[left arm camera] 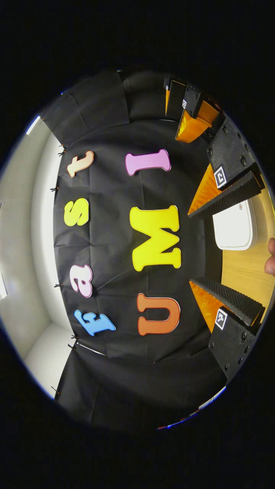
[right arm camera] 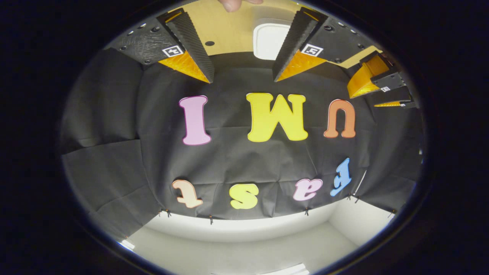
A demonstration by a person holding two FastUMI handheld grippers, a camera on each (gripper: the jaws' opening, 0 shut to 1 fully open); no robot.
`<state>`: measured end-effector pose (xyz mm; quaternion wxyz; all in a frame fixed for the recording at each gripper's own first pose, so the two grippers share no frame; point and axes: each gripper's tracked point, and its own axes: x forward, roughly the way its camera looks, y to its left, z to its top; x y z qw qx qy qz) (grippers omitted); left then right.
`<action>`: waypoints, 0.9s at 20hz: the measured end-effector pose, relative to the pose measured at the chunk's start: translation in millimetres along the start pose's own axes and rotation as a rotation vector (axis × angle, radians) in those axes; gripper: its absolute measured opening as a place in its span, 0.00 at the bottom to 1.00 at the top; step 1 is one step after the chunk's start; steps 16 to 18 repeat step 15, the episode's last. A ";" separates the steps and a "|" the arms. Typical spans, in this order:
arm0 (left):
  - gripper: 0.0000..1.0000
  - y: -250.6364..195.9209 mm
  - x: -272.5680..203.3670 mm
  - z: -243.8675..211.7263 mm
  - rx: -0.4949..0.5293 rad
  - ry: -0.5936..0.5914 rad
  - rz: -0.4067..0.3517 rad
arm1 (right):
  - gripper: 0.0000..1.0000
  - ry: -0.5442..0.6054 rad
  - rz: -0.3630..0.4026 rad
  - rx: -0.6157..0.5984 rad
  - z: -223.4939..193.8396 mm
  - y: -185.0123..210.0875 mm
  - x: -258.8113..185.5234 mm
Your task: Press the lid of the desktop garbage bin to open it, pick up the crumpled paper on the desktop and throw it into the bin, then pick up the pop can on the desktop and drop it into the bin, and finally close the garbage bin lid.
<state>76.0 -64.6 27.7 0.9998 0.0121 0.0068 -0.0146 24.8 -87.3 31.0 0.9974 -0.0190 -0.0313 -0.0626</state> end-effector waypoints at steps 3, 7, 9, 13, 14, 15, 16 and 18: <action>1.00 1.3 -2.9 -2.7 -0.002 0.005 0.008 | 0.95 0.006 0.006 0.000 -2.7 1.5 0.2; 0.98 2.5 -4.4 -2.5 -0.017 0.004 0.010 | 0.95 -0.003 0.006 -0.011 -1.5 0.3 -1.6; 0.98 1.8 -4.9 -2.1 -0.015 0.000 0.010 | 0.92 0.002 0.010 -0.013 -3.6 1.9 -3.5; 0.98 -1.1 -7.3 -3.6 -0.014 0.003 0.006 | 0.99 -0.002 0.011 -0.008 -1.3 1.1 -5.3; 0.98 -0.8 -7.0 -3.8 -0.015 0.005 0.008 | 0.92 -0.004 0.010 -0.008 -0.8 1.1 -4.9; 0.98 -0.9 -7.4 -4.5 -0.014 0.005 0.008 | 0.92 -0.006 0.008 -0.008 0.0 0.0 -5.4; 0.98 -0.9 -7.4 -4.5 -0.014 0.005 0.008 | 0.92 -0.006 0.008 -0.008 0.0 0.0 -5.4; 0.98 -0.9 -7.4 -4.5 -0.014 0.005 0.008 | 0.92 -0.006 0.008 -0.008 0.0 0.0 -5.4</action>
